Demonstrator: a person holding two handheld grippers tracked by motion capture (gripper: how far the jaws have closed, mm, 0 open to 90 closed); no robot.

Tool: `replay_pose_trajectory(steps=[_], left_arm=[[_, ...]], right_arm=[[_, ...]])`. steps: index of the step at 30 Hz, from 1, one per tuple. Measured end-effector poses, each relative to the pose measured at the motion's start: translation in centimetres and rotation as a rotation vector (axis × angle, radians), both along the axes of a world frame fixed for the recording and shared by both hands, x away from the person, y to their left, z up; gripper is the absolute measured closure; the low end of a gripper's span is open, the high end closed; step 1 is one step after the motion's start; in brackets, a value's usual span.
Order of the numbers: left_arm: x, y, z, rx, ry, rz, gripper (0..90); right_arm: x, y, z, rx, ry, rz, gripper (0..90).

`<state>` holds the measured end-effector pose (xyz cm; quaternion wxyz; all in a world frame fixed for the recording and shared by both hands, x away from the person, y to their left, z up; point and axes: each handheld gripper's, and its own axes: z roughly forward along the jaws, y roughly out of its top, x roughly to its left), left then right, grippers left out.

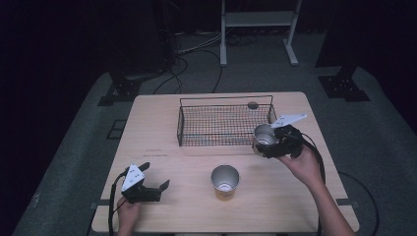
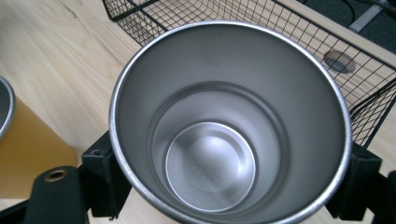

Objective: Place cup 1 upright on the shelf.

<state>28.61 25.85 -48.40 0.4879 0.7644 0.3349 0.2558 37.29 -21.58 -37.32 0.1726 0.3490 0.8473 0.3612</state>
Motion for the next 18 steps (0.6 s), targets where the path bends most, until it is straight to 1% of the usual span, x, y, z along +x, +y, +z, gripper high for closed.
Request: replay_pose_trajectory(steps=[5,12,18], left_arm=[[0.0,0.0,0.0,0.001,-0.003,0.0,0.0],[0.0,0.0,0.0,-0.003,-0.001,0.0,0.0],[0.0,0.0,0.0,-0.003,-0.001,-0.001,0.0]], right_arm=[[0.8,0.2,0.8,0.003,0.0,0.01,17.3],[2.0,0.8,1.6,-0.016,-0.005,0.018,17.4],[3.2,1.2,2.2,-0.026,0.001,0.016,17.4]])
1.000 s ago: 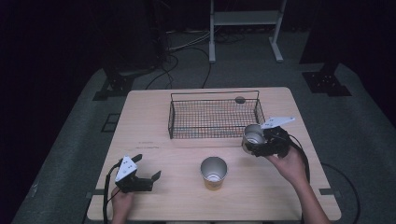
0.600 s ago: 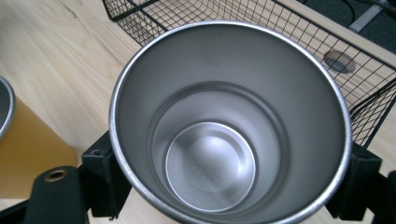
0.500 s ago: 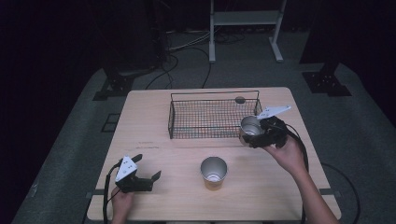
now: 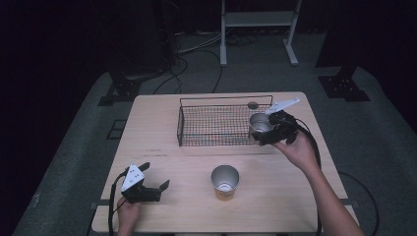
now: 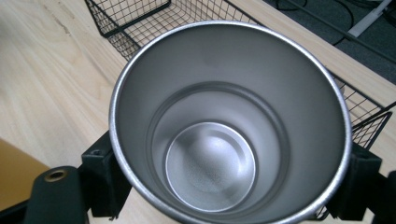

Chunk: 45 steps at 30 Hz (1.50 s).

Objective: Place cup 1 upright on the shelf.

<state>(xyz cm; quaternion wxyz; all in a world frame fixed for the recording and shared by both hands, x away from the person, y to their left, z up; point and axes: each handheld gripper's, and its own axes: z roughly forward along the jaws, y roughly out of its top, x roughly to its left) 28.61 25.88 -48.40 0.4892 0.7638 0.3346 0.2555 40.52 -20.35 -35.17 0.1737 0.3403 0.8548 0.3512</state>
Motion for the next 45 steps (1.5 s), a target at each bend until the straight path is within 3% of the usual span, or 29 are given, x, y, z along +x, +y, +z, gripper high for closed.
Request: replay_pose_trajectory(steps=[16,25,36,45], left_arm=[[0.0,0.0,0.0,0.001,0.001,-0.002,0.0],[-0.1,0.0,0.0,0.002,0.0,-0.003,0.0],[-0.1,0.0,0.0,0.001,-0.002,-0.004,0.0],[-0.1,0.0,0.0,0.002,0.001,-0.004,0.0]], right_arm=[[3.3,1.1,2.3,-0.011,-0.01,-0.009,17.4],[5.6,1.8,2.6,0.005,0.018,-0.017,17.4],[7.3,3.1,2.0,0.008,0.024,-0.017,17.4],[8.6,3.4,0.5,0.011,0.054,-0.036,17.3]])
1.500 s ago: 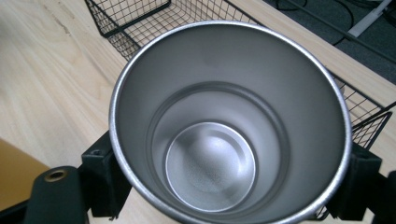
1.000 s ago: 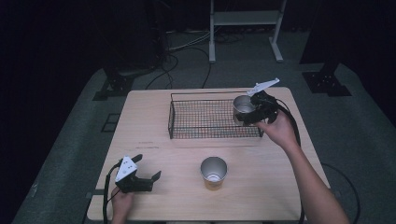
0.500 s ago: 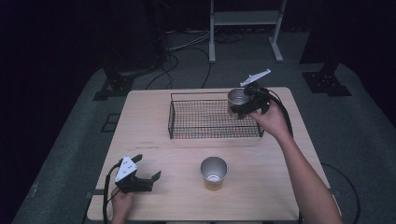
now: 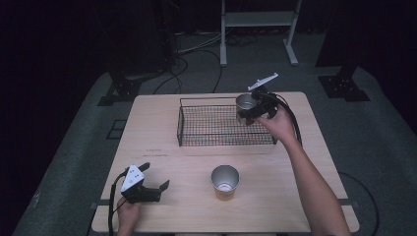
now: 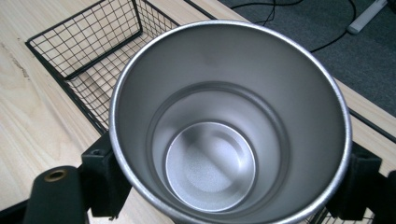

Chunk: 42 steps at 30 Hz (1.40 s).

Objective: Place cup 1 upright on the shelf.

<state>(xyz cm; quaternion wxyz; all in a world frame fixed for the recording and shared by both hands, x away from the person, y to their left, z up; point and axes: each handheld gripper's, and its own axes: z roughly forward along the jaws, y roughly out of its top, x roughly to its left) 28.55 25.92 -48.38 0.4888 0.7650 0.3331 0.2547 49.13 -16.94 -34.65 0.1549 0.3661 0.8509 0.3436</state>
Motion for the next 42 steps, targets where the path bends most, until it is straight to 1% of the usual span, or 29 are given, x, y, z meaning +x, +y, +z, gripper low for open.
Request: replay_pose_trajectory(steps=[3,6,17,26,29,31,32,36,39,42], left_arm=[[0.0,0.0,0.0,-0.002,-0.002,0.0,0.0],[0.0,0.0,0.0,-0.004,-0.002,0.0,0.0],[0.0,0.0,0.0,-0.008,-0.004,0.0,0.0],[0.0,0.0,0.0,-0.009,-0.004,-0.001,0.0],[0.0,0.1,0.0,-0.009,-0.004,-0.002,0.0],[0.0,0.1,0.0,-0.011,-0.004,-0.002,0.0],[0.0,0.1,0.0,-0.011,-0.004,-0.002,0.0],[0.0,0.0,0.0,-0.009,-0.005,-0.002,0.0],[0.0,0.1,0.0,-0.009,-0.004,-0.002,0.0],[0.0,0.0,0.0,-0.01,-0.005,-0.002,0.0]], right_arm=[[0.3,0.1,-0.4,0.012,0.017,-0.01,17.3],[0.7,0.3,-0.9,0.015,0.017,-0.015,17.3],[1.8,1.1,-2.7,-0.009,0.028,-0.042,17.3],[2.8,1.1,-4.1,-0.023,0.063,-0.077,17.3],[3.0,1.0,-4.6,-0.023,0.07,-0.089,17.3],[3.1,0.9,-5.1,-0.017,0.085,-0.099,17.3],[3.2,0.8,-5.3,-0.016,0.089,-0.095,17.3],[3.3,0.8,-6.1,-0.028,0.106,-0.109,17.3],[3.3,1.0,-6.3,-0.043,0.1,-0.113,17.2],[3.4,1.2,-6.4,-0.048,0.098,-0.112,17.2]])
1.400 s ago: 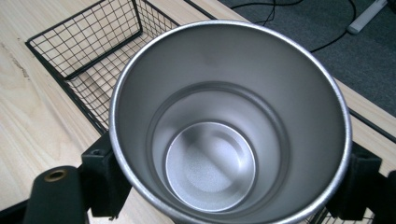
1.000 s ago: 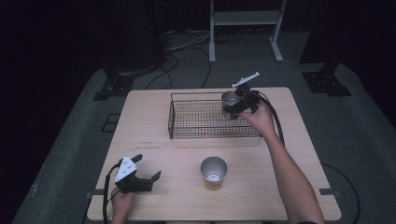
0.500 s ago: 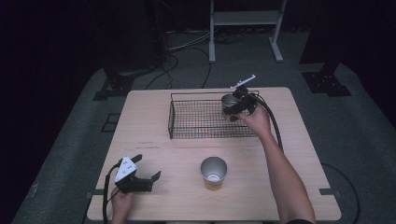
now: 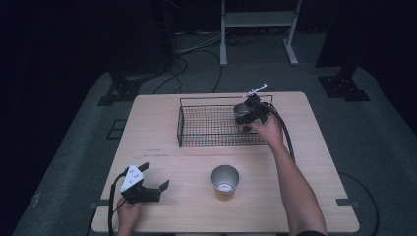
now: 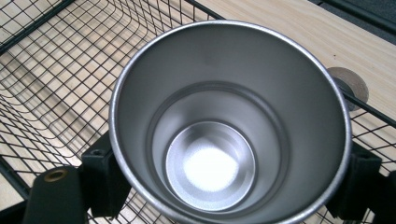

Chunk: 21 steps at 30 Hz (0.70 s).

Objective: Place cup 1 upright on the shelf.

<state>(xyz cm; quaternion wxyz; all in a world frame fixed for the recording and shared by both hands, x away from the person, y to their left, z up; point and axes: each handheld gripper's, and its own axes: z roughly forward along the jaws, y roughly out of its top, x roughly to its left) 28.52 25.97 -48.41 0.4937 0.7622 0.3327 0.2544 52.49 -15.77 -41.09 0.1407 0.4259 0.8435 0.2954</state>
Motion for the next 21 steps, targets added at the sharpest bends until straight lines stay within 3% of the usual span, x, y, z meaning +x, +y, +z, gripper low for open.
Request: replay_pose_trajectory(steps=[5,10,13,21], left_arm=[[0.0,0.0,0.0,0.002,0.001,-0.001,0.0],[0.0,0.0,0.0,-0.001,-0.001,-0.001,0.0],[0.0,0.0,0.0,0.0,-0.001,-0.001,0.0],[0.0,0.0,0.0,0.0,-0.001,-0.001,0.0]], right_arm=[[0.1,0.5,-0.4,-0.039,0.001,0.01,17.3],[0.3,0.6,-0.9,-0.038,0.02,0.004,17.3],[0.4,0.8,-1.1,-0.072,0.021,0.011,17.3],[0.4,0.9,-1.5,-0.099,0.03,0.015,17.2]])
